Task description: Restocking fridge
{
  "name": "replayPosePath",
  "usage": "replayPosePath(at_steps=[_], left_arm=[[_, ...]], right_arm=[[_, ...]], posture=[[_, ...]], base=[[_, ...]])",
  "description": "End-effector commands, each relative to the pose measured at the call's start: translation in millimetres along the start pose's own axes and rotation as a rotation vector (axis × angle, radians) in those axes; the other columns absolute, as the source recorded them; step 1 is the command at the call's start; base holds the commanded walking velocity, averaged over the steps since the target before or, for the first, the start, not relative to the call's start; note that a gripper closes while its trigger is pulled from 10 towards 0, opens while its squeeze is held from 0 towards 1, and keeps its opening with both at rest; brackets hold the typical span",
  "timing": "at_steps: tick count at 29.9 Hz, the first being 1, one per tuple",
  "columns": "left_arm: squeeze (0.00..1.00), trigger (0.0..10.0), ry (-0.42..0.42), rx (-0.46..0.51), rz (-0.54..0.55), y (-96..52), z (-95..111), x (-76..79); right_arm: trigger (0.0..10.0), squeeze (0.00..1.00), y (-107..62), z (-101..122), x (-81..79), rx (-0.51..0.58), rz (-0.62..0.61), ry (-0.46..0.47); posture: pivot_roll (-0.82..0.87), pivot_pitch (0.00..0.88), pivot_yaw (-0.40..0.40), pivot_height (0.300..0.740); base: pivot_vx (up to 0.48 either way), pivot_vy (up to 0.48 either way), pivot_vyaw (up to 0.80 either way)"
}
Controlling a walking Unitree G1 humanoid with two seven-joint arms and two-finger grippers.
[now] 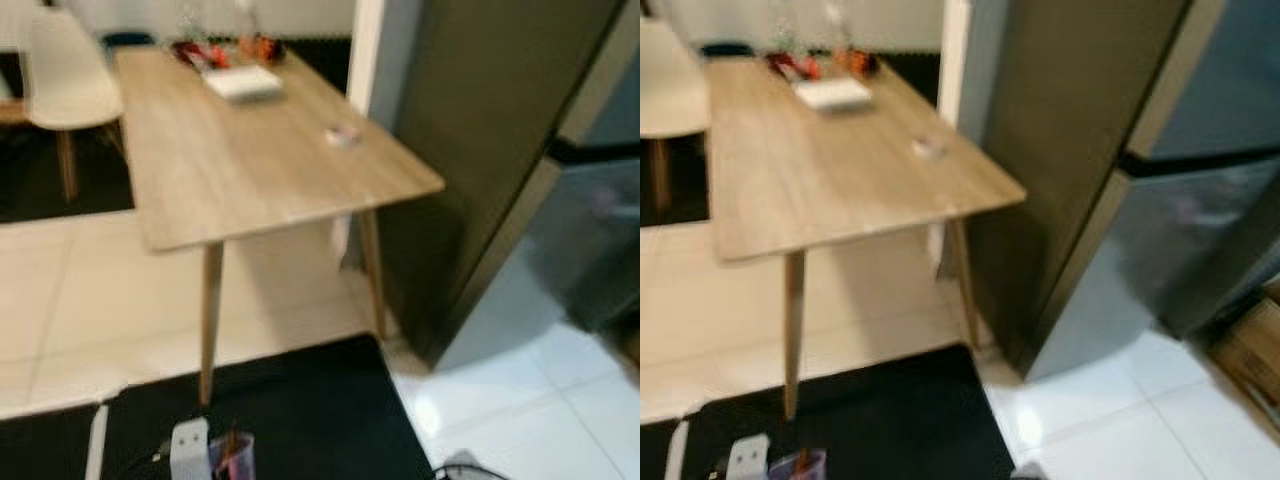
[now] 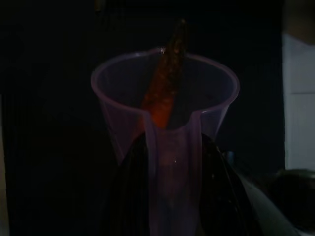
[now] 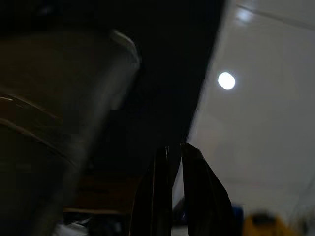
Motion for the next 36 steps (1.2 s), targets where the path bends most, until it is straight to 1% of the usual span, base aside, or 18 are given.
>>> replayPosePath(at_steps=[1, 3, 7, 8, 12, 14, 16, 20, 24, 25, 26, 30, 31, 32, 33, 36], left_arm=[[0.00, 10.0, 0.010, -0.011, -0.024, 1.9, -1.1, 9.7], [0.00, 10.0, 0.013, -0.005, -0.024, 2.7, 2.0, 9.4], [0.00, 10.0, 0.016, 0.003, -0.020, 3.2, 6.6, 6.3], [0.00, 10.0, 0.017, 0.004, -0.016, 3.1, 8.7, 2.5], [0.00, 10.0, 0.017, 0.004, -0.010, 2.7, 10.0, -1.7], [0.00, 10.0, 0.017, 0.005, 0.004, 1.3, 11.9, -10.7], [0.00, 10.0, 0.023, 0.009, 0.026, -1.9, 15.4, -26.6], [0.00, 10.0, 0.030, 0.008, 0.035, -3.3, 15.8, -31.7], [0.00, 10.0, 0.053, 0.009, 0.053, -4.7, 16.5, -37.8], [0.00, 10.0, 0.073, 0.016, 0.102, -6.2, 19.1, -47.0], [0.00, 10.0, 0.073, 0.017, 0.110, -6.4, 19.6, -48.4], [0.00, 10.0, 0.088, 0.021, 0.120, -6.3, 21.4, -49.6], [0.00, 10.0, 0.090, 0.024, 0.119, -3.8, 23.6, -44.2], [0.00, 10.0, 0.090, 0.024, 0.119, -3.8, 23.6, -44.2], [0.00, 10.0, 0.096, 0.029, 0.115, -0.1, 27.1, -35.3], [0.00, 10.0, 0.102, 0.032, 0.135, 1.0, 28.8, -34.4]], right_arm=[[10.0, 0.00, 0.2, -3.2, -2.3, -0.009, 0.004, -0.006], [10.0, 0.00, 0.2, -2.9, -1.8, -0.006, -0.001, -0.005], [10.0, 0.00, 0.3, -2.3, -1.6, -0.001, -0.006, 0.009], [10.0, 0.00, 0.3, -2.2, -1.6, 0.001, -0.007, 0.014], [10.0, 0.00, 0.3, -2.1, -1.4, 0.001, -0.010, 0.014], [10.0, 0.00, 0.3, -2.1, -0.8, 0.000, -0.015, 0.011], [10.0, 0.00, 0.3, -1.7, 0.4, 0.003, -0.024, 0.006], [10.0, 0.00, 0.2, -1.3, 0.8, 0.007, -0.029, 0.006], [10.0, 0.00, 0.2, 0.5, 1.4, 0.020, -0.036, 0.009], [10.0, 0.00, 0.1, 2.9, 2.1, 0.039, -0.043, 0.019], [10.0, 0.00, 0.0, 3.3, 2.2, 0.042, -0.044, 0.021], [10.0, 0.00, 0.0, 3.4, 2.3, 0.044, -0.045, 0.024], [10.0, 0.00, -0.1, 4.2, 2.8, 0.048, -0.048, 0.026], [10.0, 0.00, -0.1, 4.2, 2.8, 0.048, -0.048, 0.026], [10.0, 0.00, -0.2, 5.3, 3.7, 0.053, -0.053, 0.026], [10.0, 0.00, -0.2, 5.4, 4.0, 0.053, -0.053, 0.024]], posture=[[0.05, 0.001, -0.072, 0.740], [0.05, 0.004, -0.071, 0.740], [0.05, 0.004, -0.069, 0.740], [0.05, 0.004, -0.069, 0.740], [0.05, 0.002, -0.069, 0.740], [0.05, 0.002, -0.069, 0.740], [0.05, 0.002, -0.069, 0.740], [0.05, 0.000, -0.066, 0.740], [0.05, 0.000, -0.066, 0.740], [0.05, 0.000, -0.066, 0.740], [0.05, 0.000, -0.066, 0.740], [0.05, 0.000, -0.066, 0.740], [0.04, 0.000, -0.063, 0.740], [0.04, 0.000, -0.063, 0.740], [0.05, 0.000, -0.064, 0.740], [0.05, 0.000, -0.064, 0.740]], base=[[0.000, -0.439, 0.79], [0.000, -0.442, 0.79], [0.000, -0.442, 0.00], [0.000, -0.439, 0.00], [0.000, -0.438, 0.00], [0.000, 0.000, 0.00], [0.000, 0.000, 0.00], [0.000, 0.000, 0.00], [0.000, 0.000, 0.00], [0.000, 0.000, 0.00], [0.000, 0.000, 0.00], [0.000, 0.000, 0.00], [0.000, 0.000, 0.00], [0.000, 0.000, 0.00], [0.000, 0.000, 0.00], [0.000, 0.000, 0.00]])
Point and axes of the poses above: a point about 5 cm out from each wrist's last joint towards the gripper, its own y axis pointing out of the wrist towards the gripper, its own z axis along the axis of the wrist's last joint, x = y × z, the point moved 6 cm from there along y, pointing out of the wrist towards the gripper
